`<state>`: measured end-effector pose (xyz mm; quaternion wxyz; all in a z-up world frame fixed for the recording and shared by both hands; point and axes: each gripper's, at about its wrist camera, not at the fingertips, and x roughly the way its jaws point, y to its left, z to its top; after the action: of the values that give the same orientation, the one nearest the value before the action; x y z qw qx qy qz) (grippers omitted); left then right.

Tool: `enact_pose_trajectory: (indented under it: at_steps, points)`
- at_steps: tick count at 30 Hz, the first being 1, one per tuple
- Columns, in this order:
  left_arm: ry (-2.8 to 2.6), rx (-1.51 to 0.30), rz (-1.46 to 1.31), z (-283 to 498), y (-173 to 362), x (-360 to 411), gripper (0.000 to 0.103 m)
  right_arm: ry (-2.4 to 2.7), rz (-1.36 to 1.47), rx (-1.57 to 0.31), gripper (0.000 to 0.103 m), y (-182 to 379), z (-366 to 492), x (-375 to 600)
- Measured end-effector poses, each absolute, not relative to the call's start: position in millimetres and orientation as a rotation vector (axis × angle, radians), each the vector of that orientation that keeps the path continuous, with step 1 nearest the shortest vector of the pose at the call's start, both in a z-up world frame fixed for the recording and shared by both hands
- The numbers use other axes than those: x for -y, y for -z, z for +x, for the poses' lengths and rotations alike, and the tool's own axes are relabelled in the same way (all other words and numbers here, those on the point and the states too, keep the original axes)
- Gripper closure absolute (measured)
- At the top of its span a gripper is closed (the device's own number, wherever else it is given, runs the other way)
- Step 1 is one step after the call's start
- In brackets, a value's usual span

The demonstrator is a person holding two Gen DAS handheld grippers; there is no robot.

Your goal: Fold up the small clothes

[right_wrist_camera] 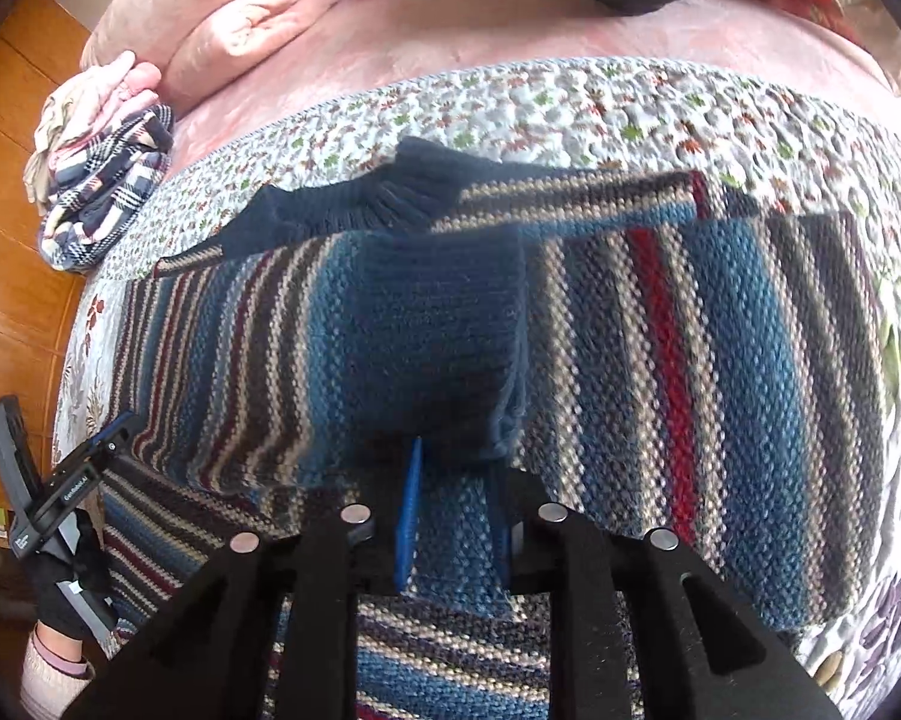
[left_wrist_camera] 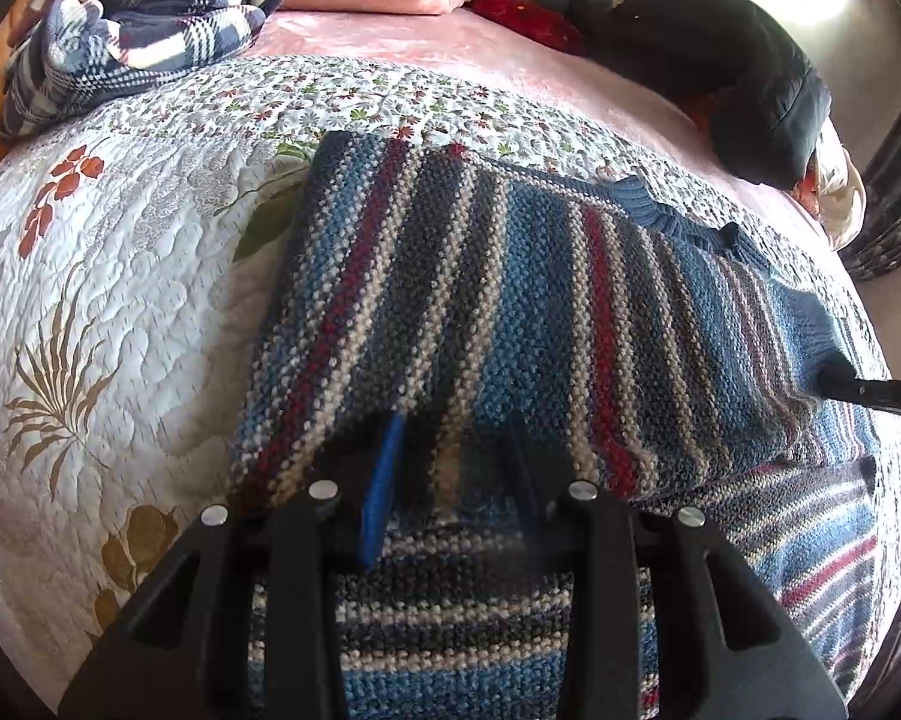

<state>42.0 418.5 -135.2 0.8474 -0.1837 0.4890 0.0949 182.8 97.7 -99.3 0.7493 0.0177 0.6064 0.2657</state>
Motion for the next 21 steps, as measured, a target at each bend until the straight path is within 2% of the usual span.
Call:
enact_pose_trajectory:
  at_steps: [2,4,5,7,8,9,10,14,21]
  points:
    - [-0.206,-1.040,-0.380,43,133,-417,0.068,-0.609,0.104,-1.325,0.072,99,180,-88]
    - [-0.221,-1.044,-0.368,43,129,-414,0.066,-0.619,0.163,-1.314,0.054,96,183,-81]
    - [-0.221,-1.038,-0.356,45,125,-410,0.062,-0.625,0.194,-1.312,0.040,96,186,-79]
    - [-0.192,-1.027,-0.326,49,119,-396,0.059,-0.638,0.242,-1.327,0.038,99,194,-81]
    - [-0.176,-1.024,-0.305,52,117,-388,0.057,-0.642,0.255,-1.333,0.039,102,197,-84]
    - [-0.163,-1.021,-0.284,55,116,-381,0.056,-0.638,0.260,-1.338,0.048,105,200,-86]
    - [-0.154,-1.020,-0.267,59,115,-375,0.055,-0.628,0.251,-1.346,0.053,108,202,-89]
    - [-0.133,-1.044,-0.202,78,121,-349,0.054,-0.630,0.229,-1.326,0.091,101,202,-91]
    - [-0.129,-1.071,-0.080,79,131,-318,0.056,-0.618,0.146,-1.310,0.094,95,185,-84]
